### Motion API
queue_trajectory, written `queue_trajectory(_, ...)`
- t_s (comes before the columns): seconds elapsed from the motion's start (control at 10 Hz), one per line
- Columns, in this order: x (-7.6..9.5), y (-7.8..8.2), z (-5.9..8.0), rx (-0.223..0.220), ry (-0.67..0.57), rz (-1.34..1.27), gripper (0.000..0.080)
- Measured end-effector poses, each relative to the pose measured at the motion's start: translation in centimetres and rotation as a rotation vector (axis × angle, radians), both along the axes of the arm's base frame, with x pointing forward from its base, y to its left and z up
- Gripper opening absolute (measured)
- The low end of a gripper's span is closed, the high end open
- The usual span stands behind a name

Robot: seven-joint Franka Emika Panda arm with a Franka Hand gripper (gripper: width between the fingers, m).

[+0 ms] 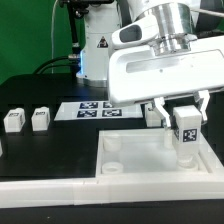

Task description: Assemble one leg

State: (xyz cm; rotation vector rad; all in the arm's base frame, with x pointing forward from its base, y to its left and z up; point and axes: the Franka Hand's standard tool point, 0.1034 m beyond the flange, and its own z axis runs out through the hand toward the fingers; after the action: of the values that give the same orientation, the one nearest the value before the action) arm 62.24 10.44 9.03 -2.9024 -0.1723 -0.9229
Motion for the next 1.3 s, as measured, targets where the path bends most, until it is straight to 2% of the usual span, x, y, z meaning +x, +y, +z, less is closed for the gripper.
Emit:
queue_trajectory(0.4, -0.8, 0.8, -1.5, 0.000, 0.021, 0.013, 0.0292)
queue_trajectory(1.0, -1.1, 1.1, -2.1, 0.001, 0.033, 0.009, 0.0292)
queue_trajectory(1.1, -1.1, 1.1, -2.1, 0.001, 0.033, 0.009, 0.0524)
queue_trajectory(1.2, -1.1, 1.1, -2.1, 0.001, 0.034, 0.009, 0.0524)
queue_trajectory(1.3, -1.1, 1.1, -2.1, 0.001, 0.034, 0.009, 0.0611)
